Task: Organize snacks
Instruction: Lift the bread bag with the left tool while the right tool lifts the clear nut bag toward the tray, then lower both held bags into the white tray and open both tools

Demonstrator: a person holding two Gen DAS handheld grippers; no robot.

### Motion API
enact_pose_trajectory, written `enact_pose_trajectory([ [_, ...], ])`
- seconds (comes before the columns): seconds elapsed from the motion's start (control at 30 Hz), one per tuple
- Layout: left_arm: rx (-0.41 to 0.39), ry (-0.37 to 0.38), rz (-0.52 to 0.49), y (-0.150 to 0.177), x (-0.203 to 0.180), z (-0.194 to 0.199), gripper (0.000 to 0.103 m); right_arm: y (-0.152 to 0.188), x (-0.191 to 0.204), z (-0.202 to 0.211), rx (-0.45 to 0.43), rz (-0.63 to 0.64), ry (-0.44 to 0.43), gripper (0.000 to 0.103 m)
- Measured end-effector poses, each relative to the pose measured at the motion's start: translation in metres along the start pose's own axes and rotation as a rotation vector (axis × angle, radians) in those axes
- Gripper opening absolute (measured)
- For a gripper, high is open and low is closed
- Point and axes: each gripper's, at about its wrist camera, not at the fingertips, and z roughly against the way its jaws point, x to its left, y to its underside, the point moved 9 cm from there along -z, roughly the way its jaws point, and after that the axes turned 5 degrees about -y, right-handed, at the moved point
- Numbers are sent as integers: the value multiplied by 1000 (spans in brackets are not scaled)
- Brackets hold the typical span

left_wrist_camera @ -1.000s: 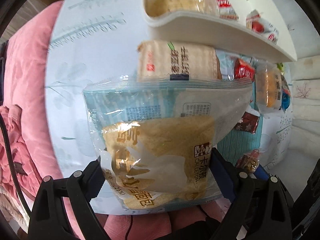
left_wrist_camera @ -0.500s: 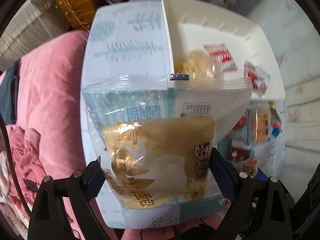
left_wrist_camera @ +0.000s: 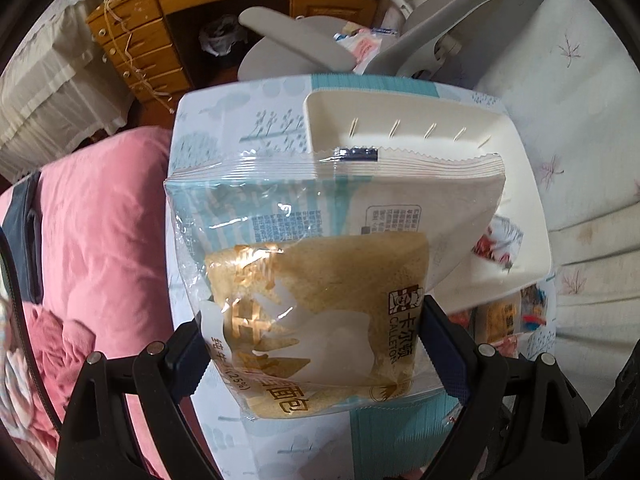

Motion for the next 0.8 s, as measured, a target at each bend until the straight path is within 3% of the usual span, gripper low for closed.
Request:
enact_pose_trajectory([
  [0.47, -116, 70, -15, -70, -41, -11, 92, -58, -36, -21, -38, 13, 33, 54],
  [0.7, -122, 149, 30, -77, -55, -29, 92, -69, -54, -28, -66, 21, 27, 56],
  [0.8, -106, 142, 41, -77, -58, -37, 92, -71, -59, -28, -74, 18, 30, 56],
])
